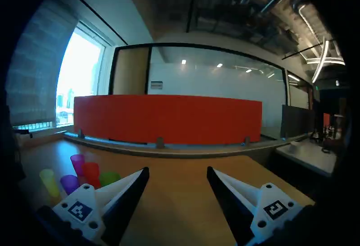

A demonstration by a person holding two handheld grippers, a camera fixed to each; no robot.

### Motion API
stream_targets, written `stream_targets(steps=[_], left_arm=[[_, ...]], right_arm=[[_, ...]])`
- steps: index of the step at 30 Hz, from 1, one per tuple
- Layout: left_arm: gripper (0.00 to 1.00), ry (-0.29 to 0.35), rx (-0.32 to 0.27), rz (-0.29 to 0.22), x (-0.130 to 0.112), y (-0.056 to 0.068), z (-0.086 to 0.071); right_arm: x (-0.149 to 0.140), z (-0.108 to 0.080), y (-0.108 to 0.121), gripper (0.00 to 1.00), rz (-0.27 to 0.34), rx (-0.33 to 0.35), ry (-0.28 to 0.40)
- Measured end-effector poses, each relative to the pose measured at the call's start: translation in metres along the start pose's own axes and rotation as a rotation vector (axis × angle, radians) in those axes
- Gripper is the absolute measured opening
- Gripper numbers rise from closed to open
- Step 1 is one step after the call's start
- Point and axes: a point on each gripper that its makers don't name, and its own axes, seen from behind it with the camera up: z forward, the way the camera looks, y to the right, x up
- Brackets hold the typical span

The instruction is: Pour water

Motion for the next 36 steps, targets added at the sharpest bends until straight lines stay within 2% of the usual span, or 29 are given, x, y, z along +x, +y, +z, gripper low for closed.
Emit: stream_targets(steps=[6,12,16,19,24,30,36], left_arm=[[1.0,-0.009,-0.032,-0.004,0.026,0.007,0.01],[1.0,0.008,-0.072,-0.023,0.073,0.013,0.017],[1.0,0.03,-0.094,-0.023,0.105,0.014,0.017],[1.0,0.035,-0.108,-0.015,0.12,0.017,0.017],[1.0,0.01,-0.139,-0.01,0.123,0.023,0.019],[1.0,-0.006,-0.183,-0.029,0.123,0.029,0.023],[1.0,-0.034,-0.282,-0.052,0.12,0.046,0.023]], right_arm=[[0.014,0.007,0.001,0.99,0.012,0.009,-0.013],[0.048,0.013,0.001,0.99,0.046,0.033,-0.012],[0.074,0.016,0.0,0.99,0.043,0.055,-0.009],[0.087,0.017,-0.002,0.99,0.038,0.066,-0.005],[0.094,0.019,-0.006,0.99,0.055,0.082,-0.01],[0.099,0.018,-0.012,0.99,0.069,0.123,-0.013],[0.107,0.012,-0.026,0.99,0.048,0.216,0.0]])
